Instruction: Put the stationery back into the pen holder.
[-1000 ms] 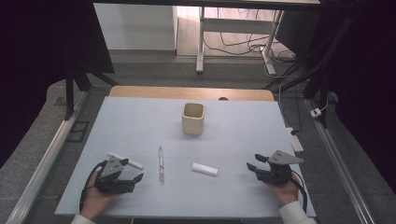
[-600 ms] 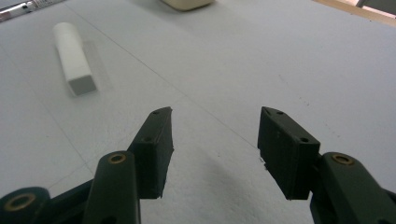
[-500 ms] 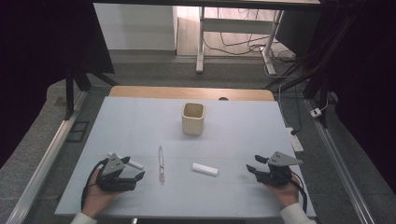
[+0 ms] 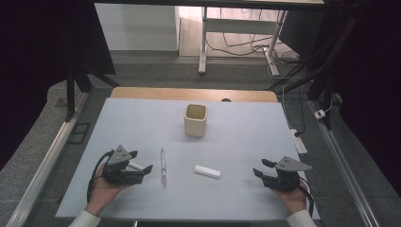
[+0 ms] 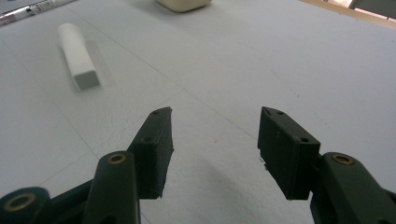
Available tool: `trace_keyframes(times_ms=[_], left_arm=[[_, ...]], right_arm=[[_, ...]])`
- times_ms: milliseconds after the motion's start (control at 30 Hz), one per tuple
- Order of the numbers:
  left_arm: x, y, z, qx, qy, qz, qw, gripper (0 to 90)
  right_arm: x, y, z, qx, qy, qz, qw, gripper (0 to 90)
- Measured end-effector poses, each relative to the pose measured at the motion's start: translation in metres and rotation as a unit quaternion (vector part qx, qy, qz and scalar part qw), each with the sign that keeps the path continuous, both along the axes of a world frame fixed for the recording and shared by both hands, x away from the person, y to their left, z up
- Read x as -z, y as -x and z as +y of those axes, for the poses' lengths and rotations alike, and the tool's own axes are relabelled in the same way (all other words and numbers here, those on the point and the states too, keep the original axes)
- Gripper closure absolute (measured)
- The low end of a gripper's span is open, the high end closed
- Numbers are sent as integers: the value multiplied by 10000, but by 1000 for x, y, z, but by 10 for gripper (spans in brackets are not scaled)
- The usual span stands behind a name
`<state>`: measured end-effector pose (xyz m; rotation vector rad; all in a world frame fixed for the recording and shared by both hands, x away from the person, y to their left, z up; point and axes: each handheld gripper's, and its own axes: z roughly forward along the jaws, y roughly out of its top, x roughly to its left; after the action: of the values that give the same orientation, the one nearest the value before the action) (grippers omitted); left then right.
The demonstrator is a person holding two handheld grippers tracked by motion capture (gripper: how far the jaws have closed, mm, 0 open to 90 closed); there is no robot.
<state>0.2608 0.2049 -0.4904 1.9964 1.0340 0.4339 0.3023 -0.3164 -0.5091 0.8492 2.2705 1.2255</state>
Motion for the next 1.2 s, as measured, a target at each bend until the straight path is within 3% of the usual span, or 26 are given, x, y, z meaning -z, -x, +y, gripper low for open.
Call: trace_keyframes(times_ms=[133,367,867,1200], left_arm=[[-5,-7,-5,-64,61,47,9999,202],[-8,-17,-16,-62,-45,165,9998,209],[-5,-34,-25,-119,-80,556,9983,212],[-1,-52,-41,-183,-362,843,9956,225]], right_arm=[[0,0,0,-8,-33,-21,10000,447],[0,1,0,-3,-37,-26,10000,446],[2,-1,1,-1,27,-17,10000,446],[3,-3,2,2,94,-32,10000,447]])
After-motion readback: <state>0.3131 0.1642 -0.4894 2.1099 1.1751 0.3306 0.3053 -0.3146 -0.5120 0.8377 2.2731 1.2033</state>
